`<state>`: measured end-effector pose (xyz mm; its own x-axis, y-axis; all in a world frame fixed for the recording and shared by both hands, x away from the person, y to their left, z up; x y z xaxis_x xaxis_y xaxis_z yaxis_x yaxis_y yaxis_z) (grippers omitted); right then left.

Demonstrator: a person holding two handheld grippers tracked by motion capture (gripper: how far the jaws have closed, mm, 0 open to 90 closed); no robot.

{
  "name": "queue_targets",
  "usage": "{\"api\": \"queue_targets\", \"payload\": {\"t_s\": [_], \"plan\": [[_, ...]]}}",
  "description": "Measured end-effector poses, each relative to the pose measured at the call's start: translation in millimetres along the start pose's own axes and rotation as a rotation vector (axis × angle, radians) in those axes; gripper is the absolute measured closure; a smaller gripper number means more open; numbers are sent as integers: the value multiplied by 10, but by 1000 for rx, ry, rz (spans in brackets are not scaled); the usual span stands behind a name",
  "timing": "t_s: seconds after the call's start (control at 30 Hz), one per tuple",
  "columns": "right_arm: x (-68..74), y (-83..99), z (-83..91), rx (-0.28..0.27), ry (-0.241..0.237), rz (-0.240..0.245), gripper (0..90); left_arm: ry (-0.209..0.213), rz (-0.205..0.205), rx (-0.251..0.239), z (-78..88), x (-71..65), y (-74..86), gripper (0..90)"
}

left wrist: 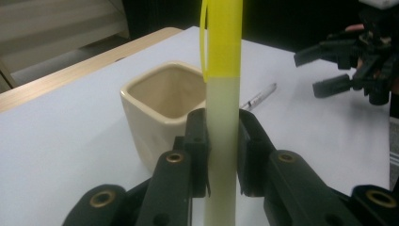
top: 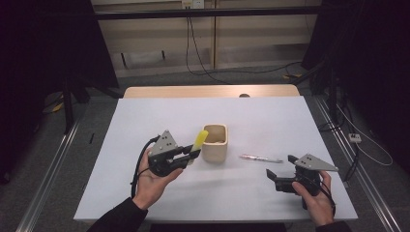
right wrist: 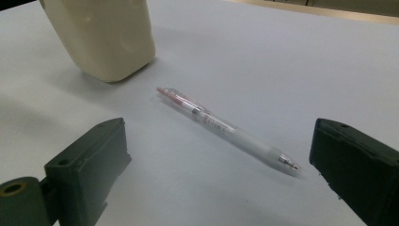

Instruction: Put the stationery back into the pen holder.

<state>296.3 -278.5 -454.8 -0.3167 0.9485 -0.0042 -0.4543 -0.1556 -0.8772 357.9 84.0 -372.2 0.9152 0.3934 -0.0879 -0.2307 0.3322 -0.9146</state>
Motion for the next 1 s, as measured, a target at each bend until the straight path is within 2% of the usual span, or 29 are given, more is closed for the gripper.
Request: {"api": "queue_targets", "payload": {"t_s": [0.07,0.23,0.47,0.63,1.0], "plan": [[4,13,3,5,-3,3,47,-21,3,-18,11,47,-50,774],[-1,13,12,1,-7,0,40,-45,20,-44,13,153,-162,774],[-1,25,-3,8,-11,-3,40,-38,15,-72,-40,206,-326,774],[-1,26,-4,9,-13,-3,40,-47,-3,-66,-110,220,-418,774],[-1,33,-11,15,-10,0,42,-42,12,-64,-313,293,-531,774]]}}
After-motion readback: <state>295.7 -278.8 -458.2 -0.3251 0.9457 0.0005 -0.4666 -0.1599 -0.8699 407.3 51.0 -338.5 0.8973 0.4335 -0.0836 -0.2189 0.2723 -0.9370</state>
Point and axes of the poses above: each handheld gripper's, and its own axes: z roughly backward along the jaws, y roughly out of its underside, x roughly to its left, the point moved 3 cm from there along -z, roughly forward along the jaws, and after that the axes turned 8 degrees about y, right-handed, at the moved point
